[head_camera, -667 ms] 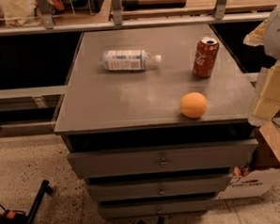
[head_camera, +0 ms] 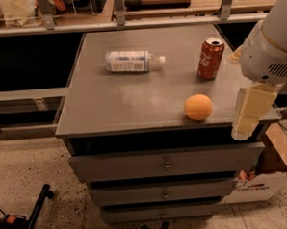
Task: Move orange near blue plastic bottle
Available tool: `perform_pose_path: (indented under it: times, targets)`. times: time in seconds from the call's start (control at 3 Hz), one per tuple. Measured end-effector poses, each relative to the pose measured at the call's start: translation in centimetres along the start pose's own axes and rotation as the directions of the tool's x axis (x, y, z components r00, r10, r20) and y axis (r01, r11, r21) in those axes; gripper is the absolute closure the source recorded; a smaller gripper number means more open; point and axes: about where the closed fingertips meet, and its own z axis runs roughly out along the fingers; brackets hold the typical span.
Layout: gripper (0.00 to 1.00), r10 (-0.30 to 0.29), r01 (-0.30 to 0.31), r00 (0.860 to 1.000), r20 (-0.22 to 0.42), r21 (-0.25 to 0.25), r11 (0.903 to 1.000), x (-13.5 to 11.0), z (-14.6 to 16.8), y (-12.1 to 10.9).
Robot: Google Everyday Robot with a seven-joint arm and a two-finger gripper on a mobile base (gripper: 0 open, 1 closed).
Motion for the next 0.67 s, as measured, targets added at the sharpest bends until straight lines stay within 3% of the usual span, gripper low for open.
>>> perform_pose_path:
  times: [0.33, 0.67]
  targets:
    - [0.0, -0.045, 0.047, 0.999, 0.03, -0.057, 0.9973, -1.7, 4.0, 0.2]
    - [0.0, -0.047, 0.053, 0.997, 0.061, -0.09, 0.9946, -2.4, 7.3, 0.0]
